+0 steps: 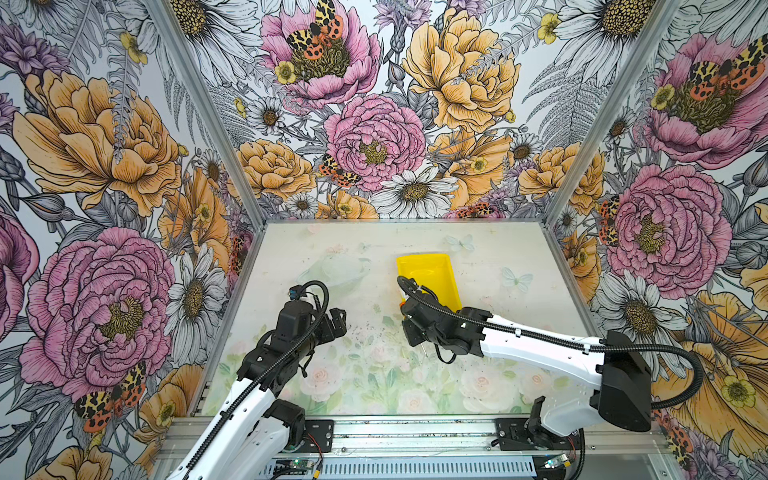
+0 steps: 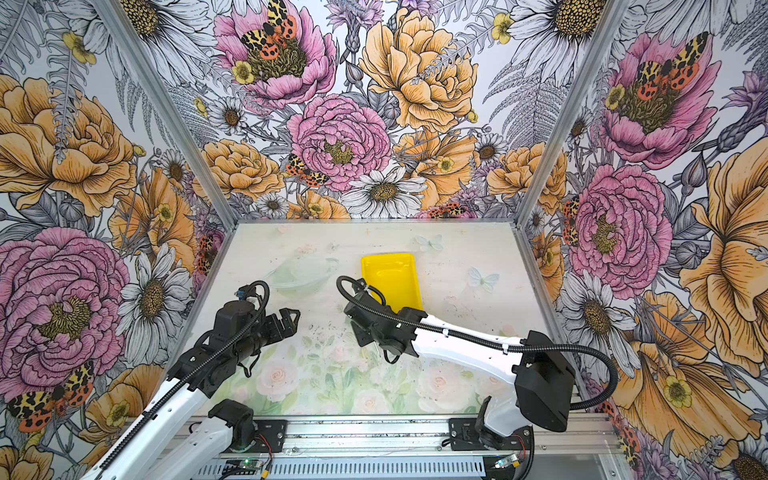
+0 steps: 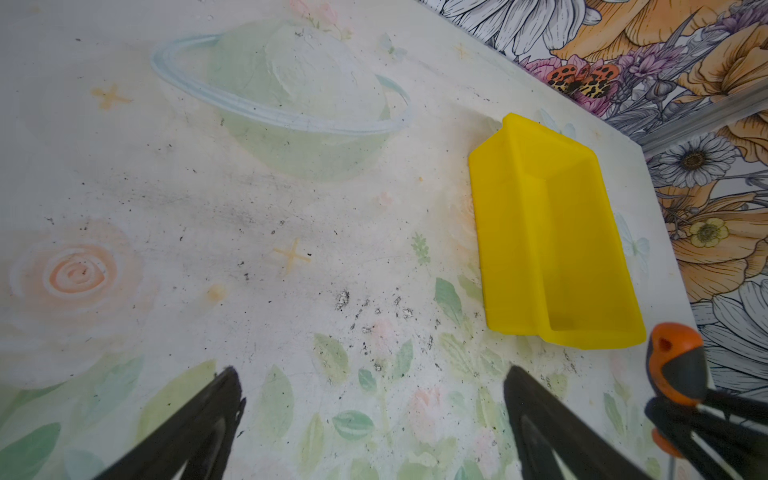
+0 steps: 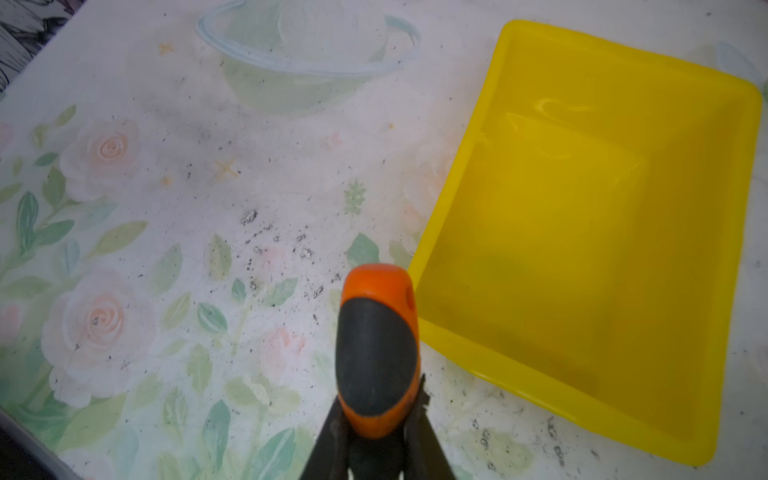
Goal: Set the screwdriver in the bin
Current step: 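Lift the screwdriver with the right gripper and carry it over the yellow bin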
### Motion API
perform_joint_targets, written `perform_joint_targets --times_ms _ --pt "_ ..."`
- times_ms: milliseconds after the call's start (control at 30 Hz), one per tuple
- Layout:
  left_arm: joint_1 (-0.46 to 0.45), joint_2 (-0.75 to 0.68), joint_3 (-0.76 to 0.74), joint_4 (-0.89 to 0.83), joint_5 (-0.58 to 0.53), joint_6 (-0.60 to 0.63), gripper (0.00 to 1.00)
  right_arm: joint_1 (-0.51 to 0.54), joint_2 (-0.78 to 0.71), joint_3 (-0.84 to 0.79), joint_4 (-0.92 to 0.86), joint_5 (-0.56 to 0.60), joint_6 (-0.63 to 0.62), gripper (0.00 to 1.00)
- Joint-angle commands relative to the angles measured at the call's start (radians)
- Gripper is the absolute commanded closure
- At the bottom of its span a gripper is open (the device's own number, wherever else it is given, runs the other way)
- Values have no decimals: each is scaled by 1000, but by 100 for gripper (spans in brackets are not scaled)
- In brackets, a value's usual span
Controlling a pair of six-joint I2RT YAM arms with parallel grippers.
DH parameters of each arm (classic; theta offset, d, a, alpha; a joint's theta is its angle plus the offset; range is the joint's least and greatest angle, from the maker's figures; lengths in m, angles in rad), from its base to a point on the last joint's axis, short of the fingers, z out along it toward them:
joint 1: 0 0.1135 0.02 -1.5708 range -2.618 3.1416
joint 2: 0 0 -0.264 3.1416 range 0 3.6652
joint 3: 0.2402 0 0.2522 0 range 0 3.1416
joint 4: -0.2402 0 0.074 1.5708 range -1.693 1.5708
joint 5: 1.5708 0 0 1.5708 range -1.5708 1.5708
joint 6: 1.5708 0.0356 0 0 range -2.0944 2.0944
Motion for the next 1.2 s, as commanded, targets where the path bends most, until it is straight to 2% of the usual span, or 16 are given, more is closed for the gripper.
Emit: perform_joint_targets --times_ms 0,200,433,600,767,1167 --pt "-27 -26 21 28 33 28 1 -73 -6 68 -9 27 -87 100" --pt "-74 -34 31 74 122 42 1 -247 120 192 -9 -31 -159 100" --pt "-177 -15 69 149 177 81 1 -374 308 358 -9 -117 -217 100" --pt "-264 34 115 156 165 129 1 -421 411 431 -8 -158 -221 100" --pt "-359 87 149 156 108 162 1 -453 495 464 -8 -198 -217 100" --pt "-446 191 185 170 25 147 1 -487 629 464 -6 -225 -202 100"
